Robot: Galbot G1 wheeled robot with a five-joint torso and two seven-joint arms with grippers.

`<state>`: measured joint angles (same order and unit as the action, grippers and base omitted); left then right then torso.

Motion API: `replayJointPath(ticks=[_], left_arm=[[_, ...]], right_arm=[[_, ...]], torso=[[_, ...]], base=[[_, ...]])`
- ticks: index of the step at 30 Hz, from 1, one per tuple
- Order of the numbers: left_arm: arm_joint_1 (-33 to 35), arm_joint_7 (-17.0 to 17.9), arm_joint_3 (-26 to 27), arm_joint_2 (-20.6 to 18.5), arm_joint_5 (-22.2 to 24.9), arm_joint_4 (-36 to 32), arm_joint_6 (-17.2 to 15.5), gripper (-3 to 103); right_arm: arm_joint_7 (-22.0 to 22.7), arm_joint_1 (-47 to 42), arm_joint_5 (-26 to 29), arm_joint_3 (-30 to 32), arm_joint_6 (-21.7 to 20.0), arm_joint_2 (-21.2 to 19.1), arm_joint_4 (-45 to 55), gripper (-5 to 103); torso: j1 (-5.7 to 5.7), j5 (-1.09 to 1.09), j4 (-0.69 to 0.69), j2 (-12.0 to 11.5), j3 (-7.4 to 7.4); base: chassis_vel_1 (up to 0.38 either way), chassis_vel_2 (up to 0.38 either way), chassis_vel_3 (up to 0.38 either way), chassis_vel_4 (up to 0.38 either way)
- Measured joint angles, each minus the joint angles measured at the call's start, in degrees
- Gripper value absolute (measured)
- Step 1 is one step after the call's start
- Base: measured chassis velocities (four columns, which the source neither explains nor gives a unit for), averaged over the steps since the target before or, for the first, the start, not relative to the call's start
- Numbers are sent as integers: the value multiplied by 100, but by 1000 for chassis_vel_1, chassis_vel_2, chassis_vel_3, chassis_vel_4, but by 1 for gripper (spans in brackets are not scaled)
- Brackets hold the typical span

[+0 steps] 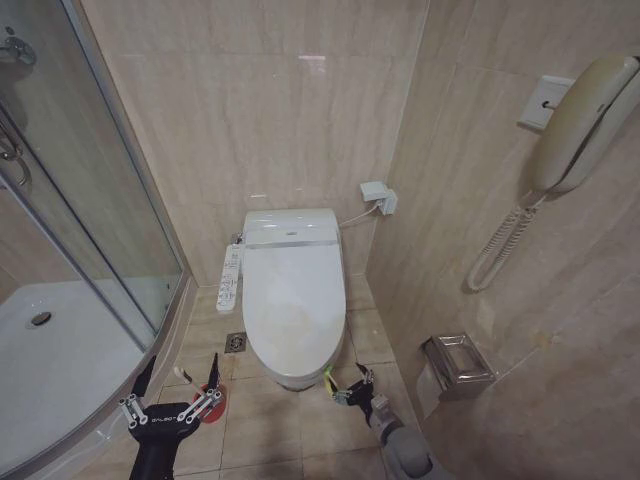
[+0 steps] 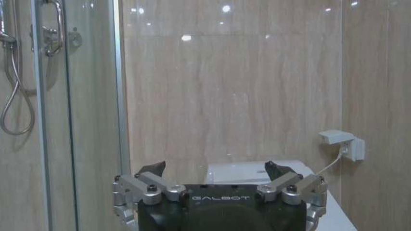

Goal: Open the toilet lid, clean the toilet bowl with a toilet brush, close the toilet lid, and flush.

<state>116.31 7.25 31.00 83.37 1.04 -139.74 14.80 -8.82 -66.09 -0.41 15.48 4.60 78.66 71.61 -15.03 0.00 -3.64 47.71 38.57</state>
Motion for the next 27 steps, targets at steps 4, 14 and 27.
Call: replayJointPath(ticks=[4,14,27], left_arm=[[0,0,0,0,0,0,0,100],[0,0,0,0,0,0,0,100],[0,0,0,0,0,0,0,100]], right_arm=[[32,-9,-43,4,-37,-11,-42,102],[34,-99,-105,36,-74,-36,-19,57],[18,-198,-226,-14,-25,52,-3,30]], torso=[[0,0,0,0,0],[0,0,0,0,0],[0,0,0,0,0]], base=[[0,0,0,0],[0,0,0,0],[0,0,0,0]])
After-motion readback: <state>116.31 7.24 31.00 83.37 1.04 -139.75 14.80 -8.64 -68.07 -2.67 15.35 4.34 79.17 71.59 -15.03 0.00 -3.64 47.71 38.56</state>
